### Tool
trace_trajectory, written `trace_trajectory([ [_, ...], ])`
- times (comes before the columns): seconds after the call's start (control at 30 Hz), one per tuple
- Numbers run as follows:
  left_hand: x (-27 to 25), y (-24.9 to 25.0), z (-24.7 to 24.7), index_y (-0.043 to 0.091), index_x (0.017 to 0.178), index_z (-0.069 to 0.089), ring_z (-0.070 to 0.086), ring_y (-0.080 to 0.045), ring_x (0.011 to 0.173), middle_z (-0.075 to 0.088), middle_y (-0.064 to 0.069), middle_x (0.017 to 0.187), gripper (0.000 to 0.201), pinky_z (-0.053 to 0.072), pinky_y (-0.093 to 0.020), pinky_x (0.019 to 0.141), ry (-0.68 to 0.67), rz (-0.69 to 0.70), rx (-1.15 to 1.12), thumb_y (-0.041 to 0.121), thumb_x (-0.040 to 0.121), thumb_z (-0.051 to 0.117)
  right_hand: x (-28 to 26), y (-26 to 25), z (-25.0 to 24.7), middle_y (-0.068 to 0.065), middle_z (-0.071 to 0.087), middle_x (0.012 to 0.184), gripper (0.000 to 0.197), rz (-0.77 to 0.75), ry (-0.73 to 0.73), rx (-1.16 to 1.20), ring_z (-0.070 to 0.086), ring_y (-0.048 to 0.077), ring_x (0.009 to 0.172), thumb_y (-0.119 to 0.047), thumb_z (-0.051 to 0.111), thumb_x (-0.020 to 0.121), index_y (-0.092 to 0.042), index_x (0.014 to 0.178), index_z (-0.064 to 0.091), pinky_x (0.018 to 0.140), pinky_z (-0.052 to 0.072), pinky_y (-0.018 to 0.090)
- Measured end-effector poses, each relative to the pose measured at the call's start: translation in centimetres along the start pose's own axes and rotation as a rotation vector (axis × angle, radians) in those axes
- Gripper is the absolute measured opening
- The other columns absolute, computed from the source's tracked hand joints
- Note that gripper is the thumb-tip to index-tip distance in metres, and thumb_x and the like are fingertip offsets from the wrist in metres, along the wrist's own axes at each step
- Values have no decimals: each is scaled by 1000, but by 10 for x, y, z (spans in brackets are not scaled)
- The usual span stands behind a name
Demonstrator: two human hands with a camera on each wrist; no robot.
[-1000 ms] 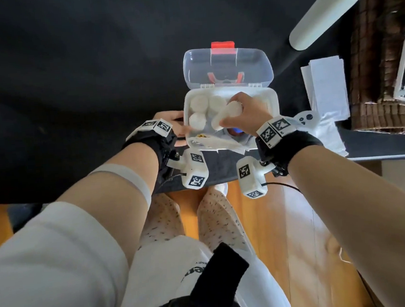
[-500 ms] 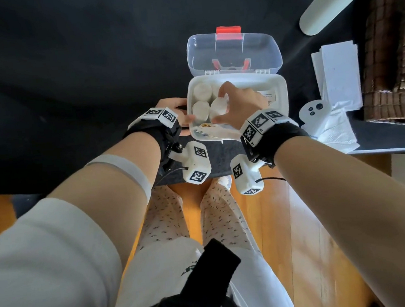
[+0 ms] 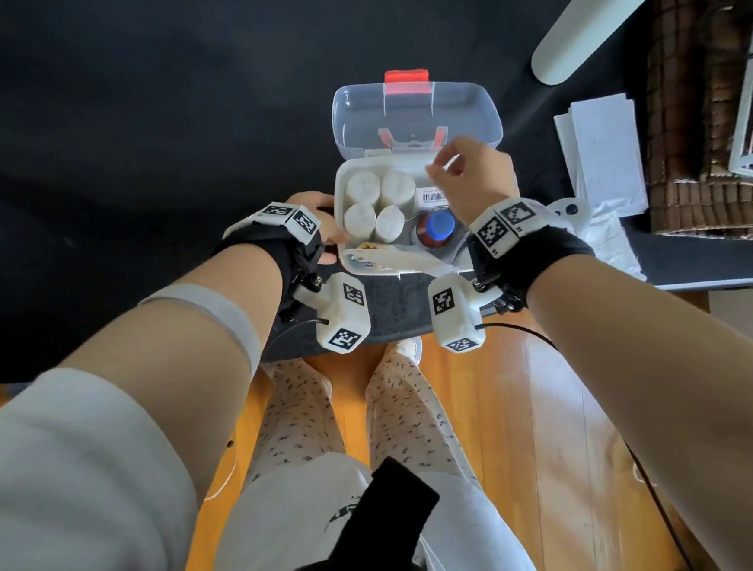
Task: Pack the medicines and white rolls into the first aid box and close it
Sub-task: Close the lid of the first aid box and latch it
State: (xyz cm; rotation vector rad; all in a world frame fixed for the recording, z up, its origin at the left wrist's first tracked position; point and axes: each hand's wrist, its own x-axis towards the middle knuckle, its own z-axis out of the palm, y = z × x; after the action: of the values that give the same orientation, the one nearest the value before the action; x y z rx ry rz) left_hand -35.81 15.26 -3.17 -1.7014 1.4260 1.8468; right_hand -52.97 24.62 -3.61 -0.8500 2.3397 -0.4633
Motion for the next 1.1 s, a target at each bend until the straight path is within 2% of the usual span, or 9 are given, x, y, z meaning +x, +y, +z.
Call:
trace_trajectory([
  [0.13,8,28,-1,19,147,24,39,-26,135,38,-4,148,85,39,-40,107,53,18,104,4,75,67,21,22,-20,9,50,121,31,133,223,163,45,15,92,-26,53,89,-12,116,55,87,36,20],
  [0.27,18,49,5,15,151,3,32,-25,139,25,-7,156,96,33,-42,112,106,44,-68,7,77,65,41,33,-28,-4,41,78,23,318,72,288,39,10,66,-40,45,92,-25,75,49,70,37,26],
  [0.37,23,54,9,14,150,-4,55,-22,117,43,-3,142,101,47,-41,99,110,70,-134,11,76,65,48,34,-28,4,34,63,41,320,-33,291,33,21,61,-32,39,95,-11,60,35,51,28,21],
  [0.43,27,59,11,14,150,-1,60,-19,101,48,-2,132,94,52,-34,90,130,91,-182,11,81,62,51,32,-29,3,33,61,39,309,-8,332,33,21,65,-29,42,93,-16,57,33,58,31,24],
  [0.53,29,70,10,8,150,1,60,-18,98,56,-1,119,86,51,-31,91,136,141,-239,10,86,59,52,23,-33,1,55,90,24,306,9,504,57,18,84,-32,49,93,-16,107,59,85,44,32],
  [0.6,27,76,8,4,149,-1,55,-23,117,47,-10,139,95,45,-37,103,142,174,-242,13,80,65,55,16,-36,-2,49,110,57,318,-23,545,58,18,110,-34,49,93,-11,143,32,100,41,29],
  [0.73,23,85,3,12,149,-4,35,-21,138,26,-8,155,81,38,-32,101,157,214,-301,25,93,52,59,5,-45,-3,47,114,64,303,-36,646,57,17,113,-38,46,94,-15,148,20,102,41,30],
  [0.93,11,90,-1,42,140,32,48,-20,123,44,7,146,57,31,-50,108,235,237,-262,63,91,13,51,4,-54,2,49,138,44,259,-38,887,51,20,121,-50,18,98,-31,128,44,97,44,33],
  [1.1,5,79,-4,40,146,20,48,-20,120,41,9,148,65,22,-54,111,243,248,-217,67,88,8,42,4,-64,4,51,137,57,364,-66,913,48,22,117,-54,11,97,-27,139,38,101,32,46],
])
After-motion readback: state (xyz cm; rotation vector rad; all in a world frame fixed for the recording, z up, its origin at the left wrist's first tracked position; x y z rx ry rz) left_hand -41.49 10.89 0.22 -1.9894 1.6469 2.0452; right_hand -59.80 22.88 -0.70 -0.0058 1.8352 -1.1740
